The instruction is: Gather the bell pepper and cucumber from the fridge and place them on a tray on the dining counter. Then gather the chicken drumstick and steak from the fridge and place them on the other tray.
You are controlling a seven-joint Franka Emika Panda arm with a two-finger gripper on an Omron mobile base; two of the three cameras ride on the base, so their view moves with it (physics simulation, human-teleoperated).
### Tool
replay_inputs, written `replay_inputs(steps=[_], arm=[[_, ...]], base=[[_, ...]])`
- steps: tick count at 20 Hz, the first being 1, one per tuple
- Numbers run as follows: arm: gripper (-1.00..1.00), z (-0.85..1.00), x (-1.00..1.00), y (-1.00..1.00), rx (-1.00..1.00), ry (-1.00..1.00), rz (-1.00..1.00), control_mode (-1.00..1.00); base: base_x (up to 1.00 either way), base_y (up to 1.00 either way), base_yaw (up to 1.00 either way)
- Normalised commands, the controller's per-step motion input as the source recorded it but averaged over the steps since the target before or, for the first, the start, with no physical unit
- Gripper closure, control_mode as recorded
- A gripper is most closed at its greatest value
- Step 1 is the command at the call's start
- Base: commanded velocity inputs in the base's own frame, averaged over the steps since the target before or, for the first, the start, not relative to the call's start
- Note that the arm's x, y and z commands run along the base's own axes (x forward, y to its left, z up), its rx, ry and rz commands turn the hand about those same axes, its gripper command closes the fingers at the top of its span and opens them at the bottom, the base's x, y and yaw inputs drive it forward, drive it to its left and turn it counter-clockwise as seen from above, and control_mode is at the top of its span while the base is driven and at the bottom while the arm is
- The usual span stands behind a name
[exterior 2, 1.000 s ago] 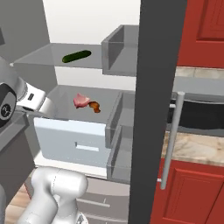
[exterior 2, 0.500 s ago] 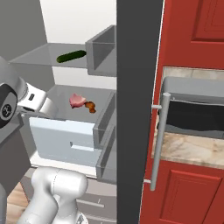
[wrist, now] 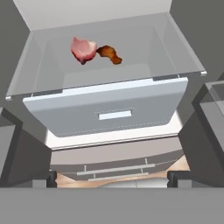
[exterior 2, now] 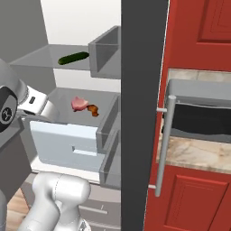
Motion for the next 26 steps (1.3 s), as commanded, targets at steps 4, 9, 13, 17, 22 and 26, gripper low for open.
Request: replay_inputs(steps=[4, 9, 13, 17, 22, 26], arm=[[-1.00, 0.00, 0.00, 0.00, 0.00, 0.00, 0.00, 1.00], [-1.00, 0.00, 0.00, 0.00, 0.00, 0.00, 0.00, 1.00], [-1.00, 0.00, 0.00, 0.00, 0.00, 0.00, 0.00, 1.00], [-1.00, 0.00, 0.00, 0.00, 0.00, 0.00, 0.00, 1.00], [-1.00, -0.22, 0.80, 0.02, 0.00, 0.12, 0.04, -1.00], [-1.00, -0.25, 0.62, -0.12, 0.00, 0.01, 0.15, -1.00]], base=[[0.71, 0.18, -0.09], [0.69, 0.24, -0.11], [0.72, 0.23, -0.07], [0.79, 0.24, -0.03], [0.00, 0.00, 0.00], [0.00, 0.00, 0.00]])
